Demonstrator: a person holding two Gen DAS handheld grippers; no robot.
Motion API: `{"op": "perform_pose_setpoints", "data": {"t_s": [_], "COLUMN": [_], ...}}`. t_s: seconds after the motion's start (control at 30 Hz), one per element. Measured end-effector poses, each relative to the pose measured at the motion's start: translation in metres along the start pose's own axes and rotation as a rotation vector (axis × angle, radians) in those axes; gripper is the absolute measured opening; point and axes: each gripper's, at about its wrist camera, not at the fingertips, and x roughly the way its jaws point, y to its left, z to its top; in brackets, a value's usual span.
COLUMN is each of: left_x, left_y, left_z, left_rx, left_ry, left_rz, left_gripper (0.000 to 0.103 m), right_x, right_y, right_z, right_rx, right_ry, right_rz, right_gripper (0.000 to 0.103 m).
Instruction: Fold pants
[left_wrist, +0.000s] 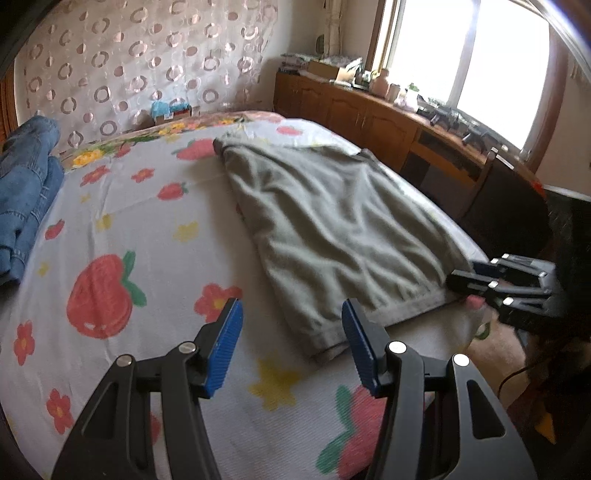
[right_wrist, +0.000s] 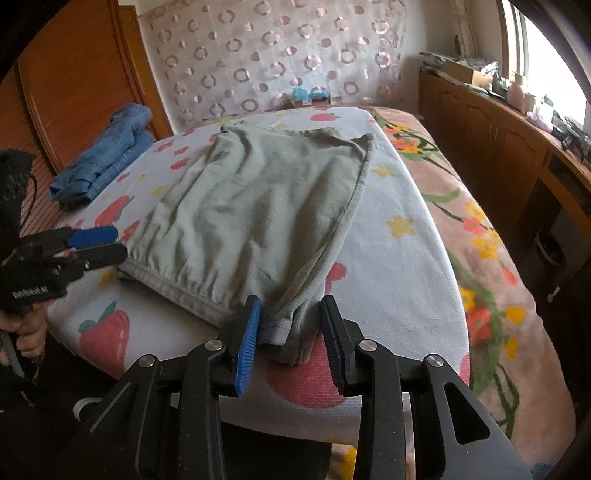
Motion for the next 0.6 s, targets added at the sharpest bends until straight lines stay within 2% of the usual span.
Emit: {"op": "perform_pose_setpoints", "data": {"t_s": [0.13,0.27,0.5,0.6], "left_x": [0.002,0.012,0.016,0.017], "left_y": [-0.004,-0.005,-0.01,-0.012], "left_z": [0.002,-0.003,-0.008,-0.009], "left_rx": [0.012,0.009,0.01,0.015], "left_ry": [0.009,0.051,0.065,0.063], "left_rz": [-0.012,-0.024,-0.035,-0.03], "left_gripper": [0.05,0.039,0.038,0.035], "right_x": [0.0,-0.001,-0.001,0.0], "right_y": [0.0,-0.001,0.0,0.0], "right_z": [0.0,0.0,0.001,0.003], "right_rx": [-0.002,-0.001,0.003,-0.004], "right_ry": [-0.002,-0.002,0.001,0.011], "right_rz": [0.005,0.029,0.041,0.066], "right_gripper": [0.03,0.024,0.022,0.016]}}
